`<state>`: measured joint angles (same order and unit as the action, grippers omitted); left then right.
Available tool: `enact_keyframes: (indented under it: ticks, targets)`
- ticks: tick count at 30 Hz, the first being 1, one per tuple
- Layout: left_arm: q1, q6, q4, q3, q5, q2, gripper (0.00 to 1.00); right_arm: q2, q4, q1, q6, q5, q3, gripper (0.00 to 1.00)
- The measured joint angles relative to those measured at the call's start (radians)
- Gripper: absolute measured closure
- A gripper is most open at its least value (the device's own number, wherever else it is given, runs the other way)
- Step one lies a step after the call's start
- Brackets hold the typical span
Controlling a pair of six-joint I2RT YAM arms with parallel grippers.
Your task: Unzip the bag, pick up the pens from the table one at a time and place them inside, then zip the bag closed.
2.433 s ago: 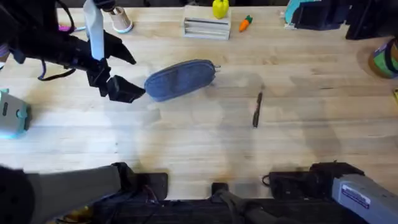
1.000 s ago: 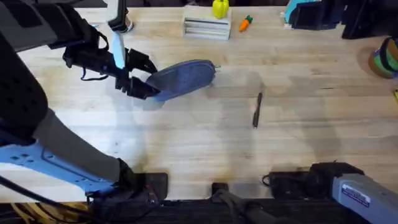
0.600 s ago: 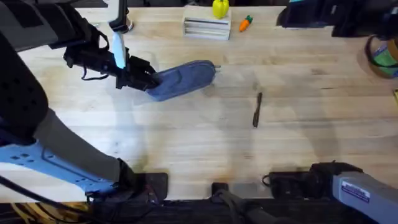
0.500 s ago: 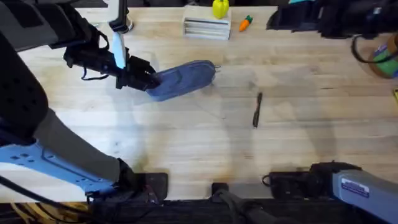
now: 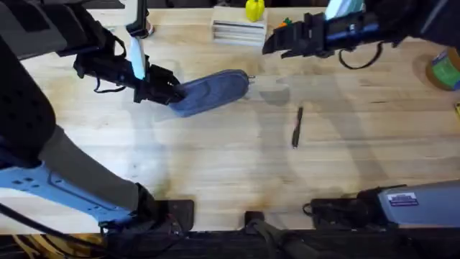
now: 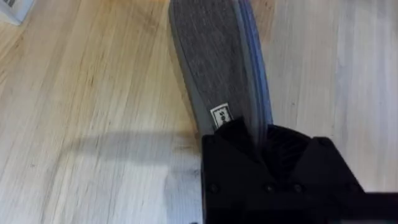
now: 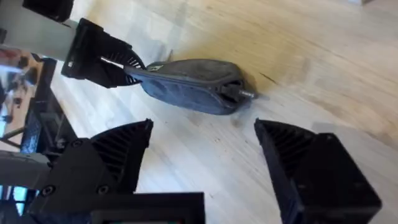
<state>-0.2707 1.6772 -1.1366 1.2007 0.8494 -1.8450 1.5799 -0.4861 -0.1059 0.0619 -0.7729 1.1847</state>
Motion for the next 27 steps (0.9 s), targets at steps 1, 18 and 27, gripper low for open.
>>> enact_keyframes:
  ticks: [1, 18, 27]
  targets:
    - [0.000, 0.000, 0.000, 0.000, 0.000, 0.000, 0.960, 0.017, 0.023, -0.010, 0.016, -0.004, 0.000, 0.007]
    - [0.000, 0.000, 0.000, 0.000, 0.000, 0.000, 0.960, 0.277, 0.178, -0.026, 0.178, -0.095, 0.000, 0.007]
    - [0.000, 0.000, 0.000, 0.000, 0.000, 0.000, 0.959, 0.380, 0.271, -0.036, 0.182, -0.134, 0.000, 0.007]
